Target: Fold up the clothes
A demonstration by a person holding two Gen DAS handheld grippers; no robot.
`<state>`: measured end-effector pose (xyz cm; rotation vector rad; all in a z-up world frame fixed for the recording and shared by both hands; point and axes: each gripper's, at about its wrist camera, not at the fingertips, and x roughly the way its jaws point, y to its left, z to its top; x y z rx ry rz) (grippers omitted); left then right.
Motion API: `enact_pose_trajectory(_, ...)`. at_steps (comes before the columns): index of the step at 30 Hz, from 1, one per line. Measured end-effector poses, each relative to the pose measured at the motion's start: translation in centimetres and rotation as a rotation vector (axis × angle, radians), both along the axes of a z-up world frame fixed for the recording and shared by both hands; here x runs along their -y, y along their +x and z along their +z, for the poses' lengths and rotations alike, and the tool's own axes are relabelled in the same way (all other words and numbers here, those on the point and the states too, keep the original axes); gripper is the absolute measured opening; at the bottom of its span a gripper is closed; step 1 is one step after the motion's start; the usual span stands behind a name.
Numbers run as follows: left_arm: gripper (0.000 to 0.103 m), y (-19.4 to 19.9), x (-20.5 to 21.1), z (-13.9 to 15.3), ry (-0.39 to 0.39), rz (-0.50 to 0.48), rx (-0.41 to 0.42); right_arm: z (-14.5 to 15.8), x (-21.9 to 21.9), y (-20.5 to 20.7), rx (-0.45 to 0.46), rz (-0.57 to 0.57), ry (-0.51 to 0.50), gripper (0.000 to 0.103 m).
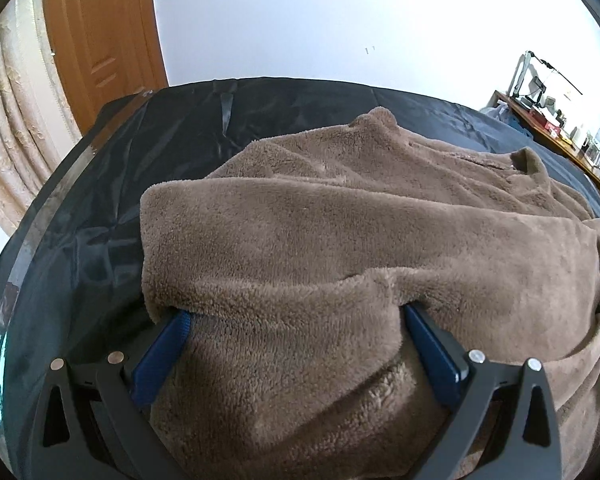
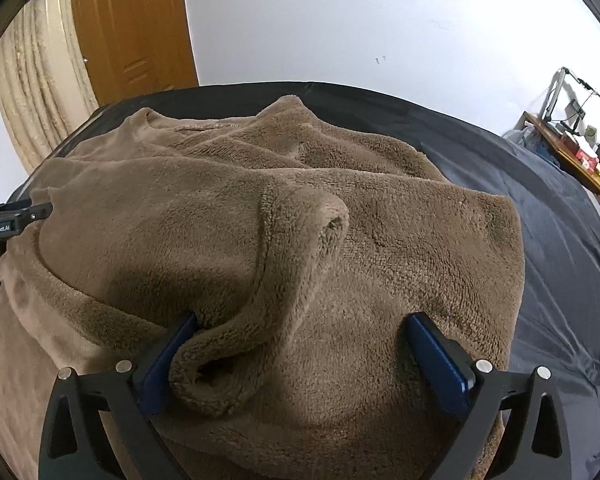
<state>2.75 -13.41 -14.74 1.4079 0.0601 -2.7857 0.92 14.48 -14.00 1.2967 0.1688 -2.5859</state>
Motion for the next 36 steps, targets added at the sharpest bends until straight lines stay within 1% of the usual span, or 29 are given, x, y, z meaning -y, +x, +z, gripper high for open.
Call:
enact_pose_trajectory(7, 0.103, 0.7, 0.1, -0.1, -0.006, -0.009, 0.001, 0.1, -0.3, 0.6, -0.007, 0.004, -0.007, 0.103)
enact_pose_trajectory(11, 0.103, 1.4, 0.0, 0.3, -0.007, -0.023, 0.033, 0.6, -0.7, 1.3, -0.013, 0.008, -0.024, 0.103)
enact_pose_trajectory(14, 0.103, 3.3, -0.1, 0.8, -0.039, -0.062, 0.035, 1.4, -1.2, 3.5, -0.026, 0.002, -0.015, 0.103)
enact_pose_trajectory(16, 0.103, 4.4, -0.3, 1.1, -0.07, -0.076, 0.022, 1.2, -1.5, 4.6, -0.022, 0.017, 0.009, 0.103)
enact_pose_trajectory(18, 0.103, 4.7, -0.5, 1.1, -0.091, -0.081, 0.015, 0.4, -1.7, 4.7, -0.004, 0.037, 0.017, 0.103)
enact_pose_trajectory(20, 0.103, 4.6, -0.6, 0.9, -0.097, -0.075, 0.013, 0.4, -1.7, 4.5, 0.005, 0.036, 0.019, 0.103)
enact_pose_trajectory(22, 0.103, 4.5, -0.3, 1.0, -0.084, -0.062, 0.027, 0.5, -1.5, 4.7, 0.007, 0.028, 0.043, 0.103)
enact_pose_trajectory(25, 0.103, 5.4, 0.2, 1.4, -0.07, -0.038, 0.04, 1.0, -1.4, 5.8, -0.012, 0.018, 0.076, 0.103)
enact_pose_trajectory(28, 0.103, 7.2, 0.8, 1.7, -0.063, -0.028, 0.041, 2.1, -1.7, 8.5, -0.075, 0.03, 0.088, 0.103)
enact_pose_trajectory(30, 0.103, 8.9, 1.4, 1.8, -0.04, -0.027, 0.039, 2.8, -2.5, 10.7, -0.096, 0.042, 0.039, 0.103)
enact_pose_trajectory(36, 0.103, 14.8, 3.5, 1.4, 0.069, -0.031, 0.051, 3.2, -5.1, 15.7, -0.078, 0.079, -0.204, 0.103)
